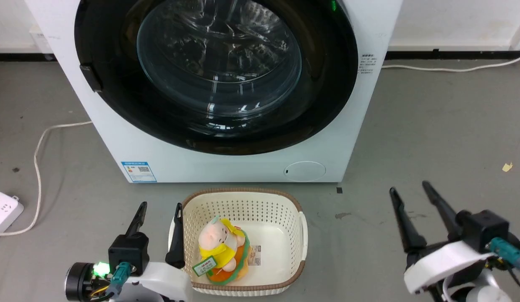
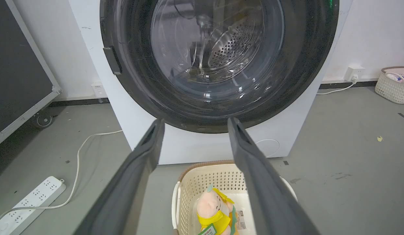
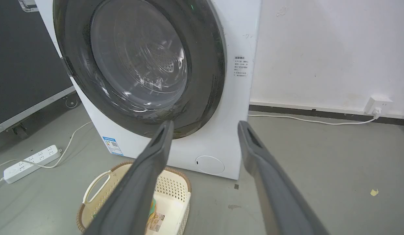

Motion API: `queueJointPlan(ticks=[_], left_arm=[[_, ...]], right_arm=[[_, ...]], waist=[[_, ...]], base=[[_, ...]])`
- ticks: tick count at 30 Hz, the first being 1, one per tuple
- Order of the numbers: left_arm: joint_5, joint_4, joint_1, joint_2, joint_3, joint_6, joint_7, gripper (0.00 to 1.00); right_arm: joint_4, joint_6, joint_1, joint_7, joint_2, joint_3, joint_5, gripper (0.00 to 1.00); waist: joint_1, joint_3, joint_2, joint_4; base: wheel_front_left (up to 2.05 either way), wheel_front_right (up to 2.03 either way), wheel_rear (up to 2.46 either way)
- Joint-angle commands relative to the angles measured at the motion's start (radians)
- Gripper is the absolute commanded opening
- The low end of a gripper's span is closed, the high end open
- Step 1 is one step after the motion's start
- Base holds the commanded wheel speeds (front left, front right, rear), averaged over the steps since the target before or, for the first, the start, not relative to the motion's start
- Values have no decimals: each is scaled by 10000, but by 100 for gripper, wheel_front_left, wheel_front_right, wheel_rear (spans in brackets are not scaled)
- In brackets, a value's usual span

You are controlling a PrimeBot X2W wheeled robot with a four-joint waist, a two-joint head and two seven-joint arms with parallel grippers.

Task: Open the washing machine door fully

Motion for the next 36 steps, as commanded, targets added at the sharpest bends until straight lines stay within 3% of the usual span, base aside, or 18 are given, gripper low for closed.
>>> queueJointPlan(ticks=[1, 17, 23, 24, 25, 36], left_arm=[[15, -87, -186, 35, -40, 74, -107, 100], [-18, -454, -899, 36, -476, 302, -525, 100], [-20, -512, -1039, 39, -611, 384, -650, 100], [-22, -522, -1060, 39, -630, 405, -671, 100], [-25, -534, -1081, 39, -648, 426, -692, 100], [-56, -632, -1305, 38, -887, 580, -922, 100]], right_arm=[[17, -2, -319, -40, -110, -36, 227, 100], [539, -3, -3023, 650, -185, -856, 2396, 100], [907, -3, -3929, 831, -219, -1059, 2658, 100], [976, -3, -4078, 863, -226, -1082, 2670, 41], [1050, -3, -4235, 905, -213, -1122, 2728, 0], [2416, -4, -6167, 1707, -71, -1991, 3598, 0]], waist=[[0, 104, 0, 28], [0, 1184, 0, 365], [0, 1433, 0, 490], [0, 1474, 0, 512], [0, 1513, 0, 536], [0, 1953, 0, 834]], base=[[0, 0, 0], [0, 0, 0], [0, 0, 0], [0, 0, 0], [0, 0, 0], [0, 0, 0]])
